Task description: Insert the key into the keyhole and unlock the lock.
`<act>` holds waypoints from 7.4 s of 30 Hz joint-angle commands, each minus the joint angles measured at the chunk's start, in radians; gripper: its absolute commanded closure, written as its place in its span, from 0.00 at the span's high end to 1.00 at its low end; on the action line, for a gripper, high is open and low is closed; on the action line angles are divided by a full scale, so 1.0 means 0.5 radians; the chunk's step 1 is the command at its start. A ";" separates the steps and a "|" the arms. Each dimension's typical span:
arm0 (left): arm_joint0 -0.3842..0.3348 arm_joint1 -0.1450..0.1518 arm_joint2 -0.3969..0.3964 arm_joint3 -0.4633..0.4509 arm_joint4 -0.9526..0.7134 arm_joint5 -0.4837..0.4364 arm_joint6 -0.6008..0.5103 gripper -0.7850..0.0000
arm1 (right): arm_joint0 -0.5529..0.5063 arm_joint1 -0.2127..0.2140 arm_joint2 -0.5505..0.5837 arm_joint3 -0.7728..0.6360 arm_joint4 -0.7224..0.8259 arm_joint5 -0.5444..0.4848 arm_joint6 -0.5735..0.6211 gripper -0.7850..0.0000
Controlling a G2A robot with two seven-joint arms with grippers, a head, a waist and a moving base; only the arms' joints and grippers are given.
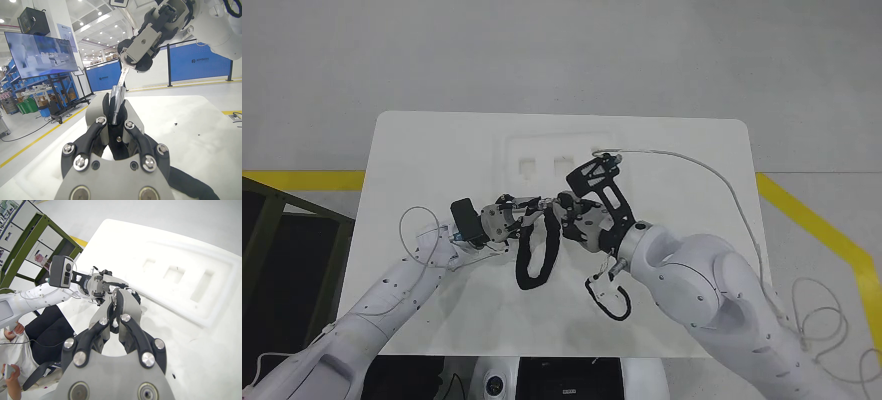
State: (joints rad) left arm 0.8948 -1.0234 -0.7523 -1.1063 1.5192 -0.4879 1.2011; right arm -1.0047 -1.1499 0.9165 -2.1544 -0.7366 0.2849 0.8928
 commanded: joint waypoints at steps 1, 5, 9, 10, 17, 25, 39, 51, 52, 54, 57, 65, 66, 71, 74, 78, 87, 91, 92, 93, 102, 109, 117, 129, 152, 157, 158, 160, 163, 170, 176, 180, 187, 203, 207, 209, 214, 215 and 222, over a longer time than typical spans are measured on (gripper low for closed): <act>0.000 0.000 0.000 0.000 0.000 0.000 0.000 0.00 | 0.008 -0.004 -0.005 0.008 -0.012 0.002 0.004 0.00; 0.000 0.000 0.000 0.000 0.000 0.000 0.000 0.00 | 0.034 -0.015 -0.019 0.039 -0.018 -0.015 0.027 0.00; 0.000 0.000 0.000 0.000 0.000 0.000 0.000 0.00 | 0.070 -0.027 -0.037 0.077 -0.007 -0.050 0.056 0.00; 0.000 0.000 0.000 0.000 0.000 0.000 0.000 0.00 | 0.082 -0.030 -0.042 0.088 -0.008 -0.057 0.059 0.00; 0.000 0.000 0.000 0.000 0.000 0.000 0.000 0.00 | 0.194 -0.060 -0.090 0.172 0.007 -0.106 0.109 0.00; 0.000 0.000 0.000 0.000 0.000 0.000 0.000 0.00 | 0.287 -0.094 -0.131 0.263 0.040 -0.100 0.150 0.00; 0.000 0.000 0.000 0.000 0.000 0.000 0.000 0.00 | 0.282 -0.110 -0.077 0.269 0.043 -0.117 0.175 1.00; 0.000 0.000 0.000 0.000 0.000 0.000 0.000 0.00 | 0.169 -0.072 0.159 0.227 0.099 -0.613 -0.007 1.00; 0.009 -0.001 -0.003 -0.007 -0.007 0.003 -0.034 0.00 | 0.161 -0.068 0.176 0.228 0.111 -0.715 -0.038 1.00; 0.026 0.001 -0.022 -0.038 -0.055 -0.050 -0.122 0.00 | 0.140 -0.057 0.216 0.240 0.131 -0.887 -0.081 1.00; 0.030 0.008 -0.049 -0.064 -0.099 -0.205 -0.224 0.00 | 0.105 -0.042 0.275 0.266 0.176 -1.139 -0.145 1.00; -0.039 0.024 -0.094 -0.077 -0.163 -0.697 -0.435 0.00 | 0.015 0.008 0.426 0.324 0.199 -1.715 -0.213 1.00; -0.049 0.026 -0.096 -0.085 -0.185 -0.739 -0.477 0.00 | 0.010 0.014 0.441 0.330 0.193 -1.777 -0.213 1.00; -0.107 0.038 -0.110 -0.118 -0.295 -0.944 -0.681 0.00 | 0.005 0.017 0.452 0.335 0.189 -1.807 -0.218 1.00; -0.140 0.045 -0.111 -0.118 -0.367 -1.049 -0.787 0.00 | 0.005 0.017 0.452 0.335 0.189 -1.807 -0.218 1.00; -0.195 0.064 -0.019 -0.109 -0.372 -1.049 -0.787 0.00 | 0.005 0.017 0.452 0.335 0.189 -1.807 -0.218 1.00; -0.385 0.157 0.368 -0.116 -0.615 -1.049 -0.787 0.00 | 0.045 0.046 0.496 0.493 -0.150 -2.454 -0.507 1.00; -0.498 0.213 0.528 -0.130 -0.698 -1.049 -0.786 0.00 | 0.095 0.070 0.452 0.534 -0.278 -2.594 -0.535 1.00; -0.527 0.226 0.570 -0.131 -0.713 -1.049 -0.787 0.00 | 0.111 0.080 0.430 0.534 -0.311 -2.594 -0.540 1.00; -0.558 0.239 0.612 -0.134 -0.728 -1.049 -0.787 0.00 | 0.126 0.092 0.411 0.540 -0.337 -2.594 -0.550 1.00; -0.782 0.322 0.946 -0.179 -0.895 -1.049 -0.786 0.00 | 0.276 0.209 0.299 0.532 -0.809 -2.594 -0.789 0.75; -0.843 0.347 1.071 -0.206 -1.003 -1.049 -0.786 0.00 | 0.337 0.285 0.240 0.502 -1.201 -2.594 -1.110 0.42; -0.877 0.361 1.137 -0.210 -1.047 -1.049 -0.786 0.00 | 0.381 0.353 0.152 0.507 -1.426 -2.594 -1.393 0.40; -0.856 0.375 1.165 -0.230 -1.077 -1.049 -0.786 0.00 | 0.422 0.364 0.088 0.509 -1.489 -2.593 -1.503 0.32; -0.860 0.393 1.117 -0.242 -1.047 -1.049 -0.786 0.00 | 0.466 0.333 -0.062 0.623 -1.239 -2.565 -1.372 0.00; -0.854 0.395 1.092 -0.246 -1.022 -1.049 -0.786 0.00 | 0.444 0.319 -0.086 0.661 -0.962 -2.474 -1.143 0.01; -0.851 0.395 1.087 -0.245 -1.018 -1.049 -0.786 0.00 | 0.439 0.317 -0.092 0.660 -0.901 -2.448 -1.088 0.00; -0.846 0.396 1.077 -0.249 -1.011 -1.049 -0.786 0.00 | 0.428 0.313 -0.101 0.659 -0.775 -2.393 -0.981 0.00; -0.836 0.398 1.064 -0.255 -1.001 -1.049 -0.786 0.00 | 0.410 0.309 -0.109 0.644 -0.591 -2.286 -0.827 0.00; -0.824 0.404 1.035 -0.267 -0.963 -1.049 -0.786 0.00 | 0.376 0.300 -0.109 0.589 -0.204 -2.015 -0.558 0.04; -0.814 0.410 1.011 -0.273 -0.942 -1.049 -0.786 0.00 | 0.370 0.292 -0.112 0.566 -0.039 -1.857 -0.413 0.14; -0.809 0.415 0.999 -0.275 -0.924 -1.049 -0.786 0.00 | 0.360 0.288 -0.111 0.555 0.046 -1.780 -0.344 0.17; -0.800 0.424 0.982 -0.278 -0.909 -1.049 -0.786 0.00 | 0.340 0.281 -0.106 0.503 0.104 -1.737 -0.330 0.50; -0.780 0.440 0.952 -0.284 -0.900 -1.049 -0.786 0.00 | 0.294 0.302 0.023 0.457 -0.009 -1.850 -0.373 0.39; -0.775 0.442 0.949 -0.287 -0.899 -1.049 -0.786 0.00 | 0.287 0.300 0.028 0.467 -0.015 -1.846 -0.389 0.26; -0.774 0.443 0.948 -0.288 -0.899 -1.049 -0.786 0.00 | 0.280 0.298 0.031 0.471 -0.003 -1.816 -0.388 0.14; -0.775 0.446 0.940 -0.287 -0.888 -1.049 -0.786 0.00 | 0.250 0.297 0.047 0.465 0.066 -1.695 -0.342 0.00; -0.775 0.447 0.937 -0.288 -0.885 -1.049 -0.786 0.00 | 0.245 0.297 0.050 0.461 0.085 -1.677 -0.325 0.00; -0.767 0.450 0.906 -0.295 -0.870 -1.049 -0.786 0.00 | 0.222 0.289 0.042 0.431 0.158 -1.576 -0.291 0.00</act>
State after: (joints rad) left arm 0.5099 -0.7984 -0.2975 -1.2534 1.0832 -1.0123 0.8078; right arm -0.8935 -1.0046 0.9400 -1.9365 -0.6572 -0.5062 0.7494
